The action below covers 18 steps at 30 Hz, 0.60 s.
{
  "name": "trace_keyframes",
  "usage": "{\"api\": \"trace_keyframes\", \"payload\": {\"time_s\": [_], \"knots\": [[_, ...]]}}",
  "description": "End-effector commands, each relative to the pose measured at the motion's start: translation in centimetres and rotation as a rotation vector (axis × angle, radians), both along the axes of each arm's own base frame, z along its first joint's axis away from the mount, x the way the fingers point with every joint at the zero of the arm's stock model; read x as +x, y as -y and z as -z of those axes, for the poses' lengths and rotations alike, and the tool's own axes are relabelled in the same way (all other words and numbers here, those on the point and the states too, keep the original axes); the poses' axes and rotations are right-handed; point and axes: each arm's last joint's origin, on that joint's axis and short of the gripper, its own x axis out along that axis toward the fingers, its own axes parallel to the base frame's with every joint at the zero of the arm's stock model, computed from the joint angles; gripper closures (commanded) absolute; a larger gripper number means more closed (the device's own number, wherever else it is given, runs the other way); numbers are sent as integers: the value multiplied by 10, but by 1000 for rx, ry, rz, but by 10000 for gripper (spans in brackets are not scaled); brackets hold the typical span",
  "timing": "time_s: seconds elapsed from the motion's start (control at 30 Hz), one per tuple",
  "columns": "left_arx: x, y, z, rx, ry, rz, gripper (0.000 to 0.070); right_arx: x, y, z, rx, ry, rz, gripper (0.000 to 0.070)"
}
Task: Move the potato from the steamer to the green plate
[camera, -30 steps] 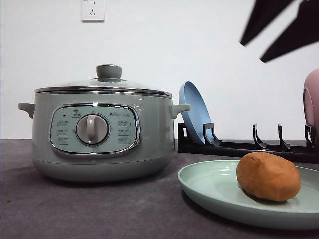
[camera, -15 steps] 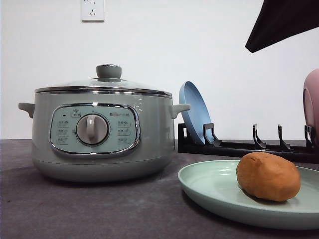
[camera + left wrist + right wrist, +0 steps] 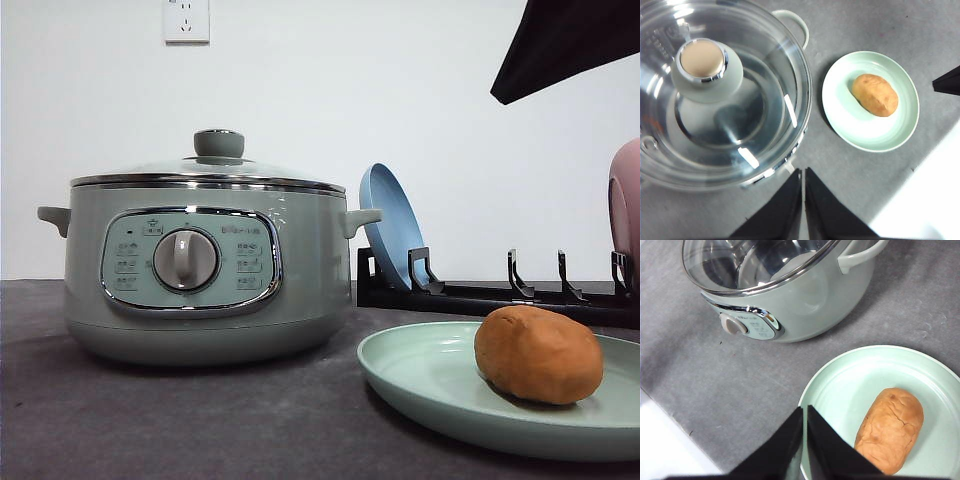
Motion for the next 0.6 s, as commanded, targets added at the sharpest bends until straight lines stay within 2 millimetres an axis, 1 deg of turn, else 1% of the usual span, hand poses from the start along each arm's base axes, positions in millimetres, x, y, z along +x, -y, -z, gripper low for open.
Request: {"api": "trace_keyframes", "payload": {"time_s": [0.0, 0.1, 0.17, 0.23, 0.3, 0.37, 0.43, 0.5, 0.57], "knots": [[-8, -7, -20, -48, 154, 21, 700, 1, -2, -4, 7, 21, -11, 700], [-18, -25, -45, -135, 372, -29, 700, 1, -2, -4, 7, 21, -11, 700], [-28, -39, -60, -184, 500, -75, 700, 1, -2, -4, 7, 21, -11, 700], [-41, -53, -71, -214, 608, -128, 700, 1, -2, -4, 7, 21, -11, 700], [-54, -67, -77, -231, 710, -185, 700, 1, -2, -4, 7, 21, -11, 700], [-66, -79, -78, -237, 799, -241, 700, 1, -2, -4, 7, 21, -11, 700], [-78, -88, -73, -232, 875, -300, 700, 1, -2, -4, 7, 21, -11, 700], [-88, -96, -63, -218, 944, -369, 700, 1, -2, -4, 7, 21, -11, 700], [-95, -102, -48, -201, 1003, -438, 700, 1, -2, -4, 7, 21, -11, 700]]}}
